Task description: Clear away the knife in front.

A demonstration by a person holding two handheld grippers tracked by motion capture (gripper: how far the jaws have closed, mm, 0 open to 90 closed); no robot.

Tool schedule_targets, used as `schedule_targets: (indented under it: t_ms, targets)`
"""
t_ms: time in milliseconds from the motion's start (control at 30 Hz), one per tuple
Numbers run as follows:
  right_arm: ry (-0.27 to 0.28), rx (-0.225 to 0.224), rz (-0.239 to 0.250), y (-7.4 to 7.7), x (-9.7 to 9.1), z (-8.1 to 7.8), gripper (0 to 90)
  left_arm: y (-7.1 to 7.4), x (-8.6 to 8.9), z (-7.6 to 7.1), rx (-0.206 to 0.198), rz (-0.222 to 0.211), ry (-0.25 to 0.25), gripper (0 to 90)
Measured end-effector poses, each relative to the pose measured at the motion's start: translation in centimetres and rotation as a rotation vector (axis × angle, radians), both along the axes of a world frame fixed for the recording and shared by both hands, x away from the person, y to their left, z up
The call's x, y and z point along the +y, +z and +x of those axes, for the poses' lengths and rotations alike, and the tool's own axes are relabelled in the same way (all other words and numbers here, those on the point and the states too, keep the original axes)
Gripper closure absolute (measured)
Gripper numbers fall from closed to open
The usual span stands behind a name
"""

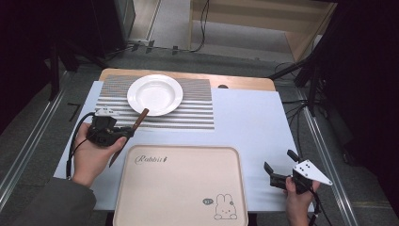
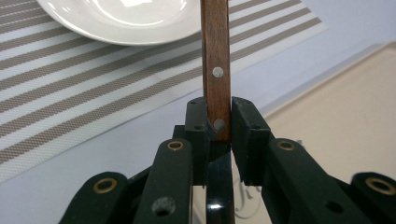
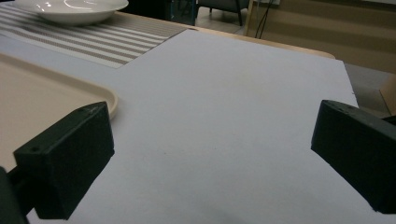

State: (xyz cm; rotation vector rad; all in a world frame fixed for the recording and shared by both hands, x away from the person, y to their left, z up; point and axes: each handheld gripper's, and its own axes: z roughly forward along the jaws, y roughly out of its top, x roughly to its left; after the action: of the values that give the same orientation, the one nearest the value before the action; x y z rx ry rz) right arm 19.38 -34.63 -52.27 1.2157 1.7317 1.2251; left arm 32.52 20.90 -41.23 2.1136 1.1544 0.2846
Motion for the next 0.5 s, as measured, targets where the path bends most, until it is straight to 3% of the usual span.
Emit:
schedule_targets:
  t_ms: [500]
  targets:
    - [0.002, 0.000, -0.003, 0.0, 0.0, 0.0, 0.0, -0.5, -0.7, -3.5, -0.003, -0.036, -0.034, 77.1]
